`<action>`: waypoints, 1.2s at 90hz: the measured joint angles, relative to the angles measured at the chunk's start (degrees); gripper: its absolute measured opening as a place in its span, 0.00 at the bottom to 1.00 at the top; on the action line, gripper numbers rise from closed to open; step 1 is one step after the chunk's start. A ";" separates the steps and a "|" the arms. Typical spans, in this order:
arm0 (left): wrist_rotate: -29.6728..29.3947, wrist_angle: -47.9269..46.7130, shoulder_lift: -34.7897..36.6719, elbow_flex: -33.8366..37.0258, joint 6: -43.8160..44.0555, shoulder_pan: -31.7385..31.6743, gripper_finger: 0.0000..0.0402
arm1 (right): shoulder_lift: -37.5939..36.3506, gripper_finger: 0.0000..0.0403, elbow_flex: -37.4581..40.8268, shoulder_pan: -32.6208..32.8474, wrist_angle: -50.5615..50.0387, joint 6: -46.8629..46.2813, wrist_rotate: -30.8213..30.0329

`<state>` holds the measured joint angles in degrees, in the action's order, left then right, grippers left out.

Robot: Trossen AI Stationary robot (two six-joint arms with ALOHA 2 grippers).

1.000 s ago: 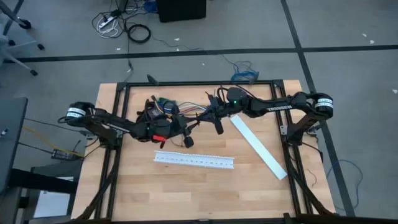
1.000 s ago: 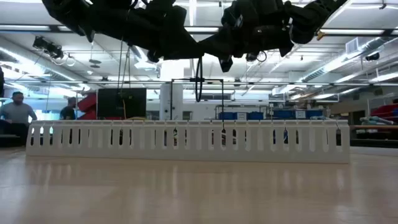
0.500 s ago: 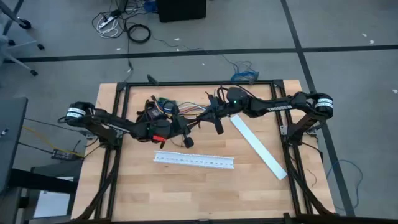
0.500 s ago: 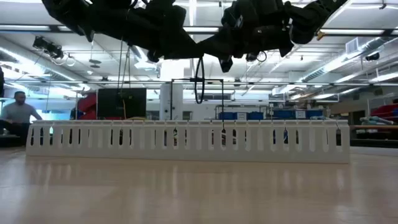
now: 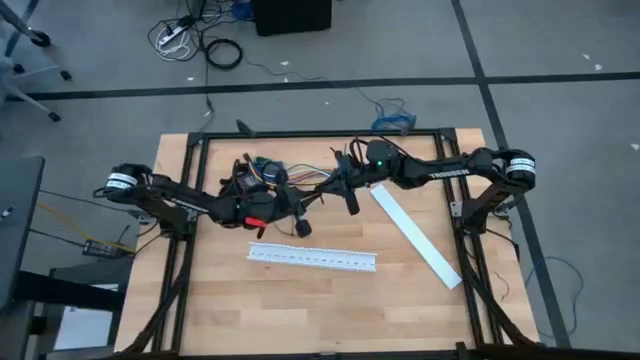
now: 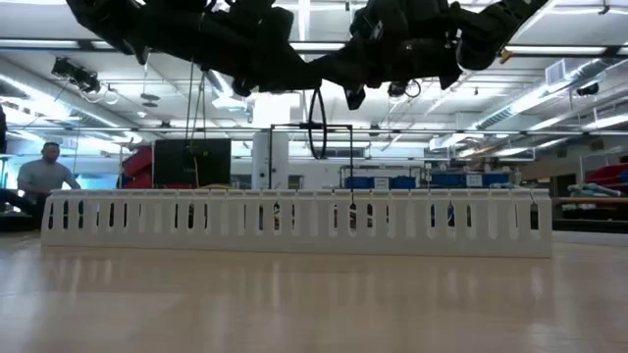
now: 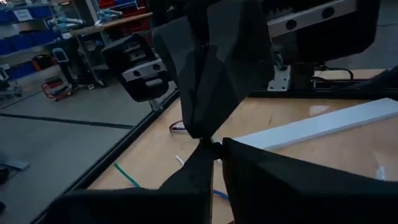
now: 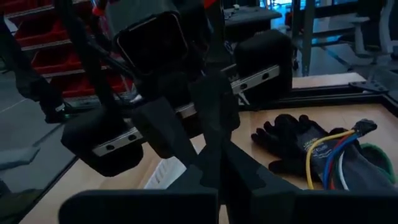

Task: Ziptie cables
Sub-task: Wrap the cable wires with the black zip tie

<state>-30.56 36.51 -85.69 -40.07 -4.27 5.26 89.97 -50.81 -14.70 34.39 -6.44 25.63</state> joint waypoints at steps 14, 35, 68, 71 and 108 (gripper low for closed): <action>0.14 -0.82 -0.07 0.01 0.32 0.00 0.03 | 0.00 0.00 -0.01 0.02 0.66 0.01 0.00; 0.19 -1.21 -0.09 0.02 0.42 0.00 0.03 | 0.00 0.00 -0.02 0.02 0.91 0.01 0.00; 0.21 1.90 0.09 0.22 -1.31 0.11 0.02 | -0.19 0.01 -0.24 -0.04 1.40 0.01 1.07; 0.21 1.92 0.09 0.22 -1.33 0.11 0.02 | -0.20 0.01 -0.26 -0.04 1.34 -0.90 1.09; -0.28 2.42 0.13 0.22 -1.34 0.11 0.02 | -0.20 0.34 -0.26 -0.06 -1.29 -7.81 6.93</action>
<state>-30.83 38.93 -85.56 -39.86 -5.61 5.37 89.78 -51.07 -14.76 33.10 -14.25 32.56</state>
